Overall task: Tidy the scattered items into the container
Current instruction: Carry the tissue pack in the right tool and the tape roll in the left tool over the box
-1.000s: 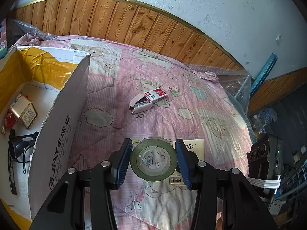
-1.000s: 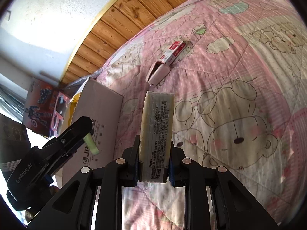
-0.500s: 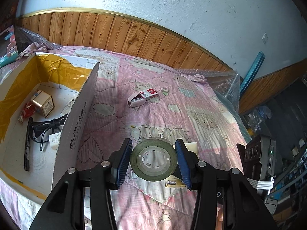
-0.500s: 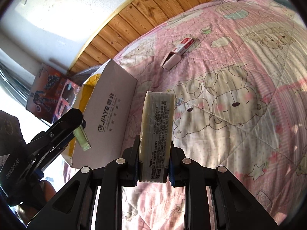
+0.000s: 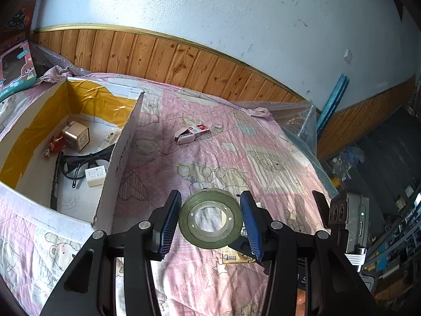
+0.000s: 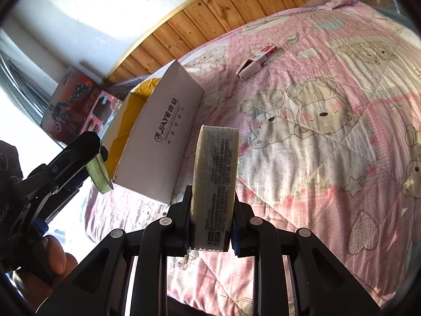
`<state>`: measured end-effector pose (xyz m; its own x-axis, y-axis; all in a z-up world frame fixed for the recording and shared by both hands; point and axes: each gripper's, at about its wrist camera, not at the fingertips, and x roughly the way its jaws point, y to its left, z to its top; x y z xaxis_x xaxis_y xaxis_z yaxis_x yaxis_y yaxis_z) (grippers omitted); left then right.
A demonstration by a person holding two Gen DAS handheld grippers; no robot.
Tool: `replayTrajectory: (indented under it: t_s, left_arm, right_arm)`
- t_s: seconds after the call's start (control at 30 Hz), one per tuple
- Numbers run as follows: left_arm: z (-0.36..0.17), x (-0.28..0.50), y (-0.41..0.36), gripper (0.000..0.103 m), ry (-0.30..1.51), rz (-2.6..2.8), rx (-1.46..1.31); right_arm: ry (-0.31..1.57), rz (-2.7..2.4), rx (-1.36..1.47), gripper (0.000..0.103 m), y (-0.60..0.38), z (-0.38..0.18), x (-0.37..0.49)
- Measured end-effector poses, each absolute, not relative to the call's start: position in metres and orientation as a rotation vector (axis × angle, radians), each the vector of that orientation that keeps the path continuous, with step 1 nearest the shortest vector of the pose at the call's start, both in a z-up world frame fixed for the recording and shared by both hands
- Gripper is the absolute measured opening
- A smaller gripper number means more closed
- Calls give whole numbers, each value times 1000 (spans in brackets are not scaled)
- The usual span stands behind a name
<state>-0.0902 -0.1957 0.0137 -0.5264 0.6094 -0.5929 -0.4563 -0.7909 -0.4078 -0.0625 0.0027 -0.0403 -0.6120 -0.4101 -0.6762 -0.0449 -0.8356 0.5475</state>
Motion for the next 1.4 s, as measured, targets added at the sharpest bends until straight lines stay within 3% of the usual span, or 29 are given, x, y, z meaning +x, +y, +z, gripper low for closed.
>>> replayTrajectory:
  t_s: [0.6,1.4]
  left_arm:
    - [39,-77,-288,48,-433,2390,-891]
    - [41,-138,-386,48,-620,2510,-852]
  right_arm:
    - [-556,-2486,1206,24,-73,-1,-60]
    - [-337,-2455,1097,24,-149,51,-122]
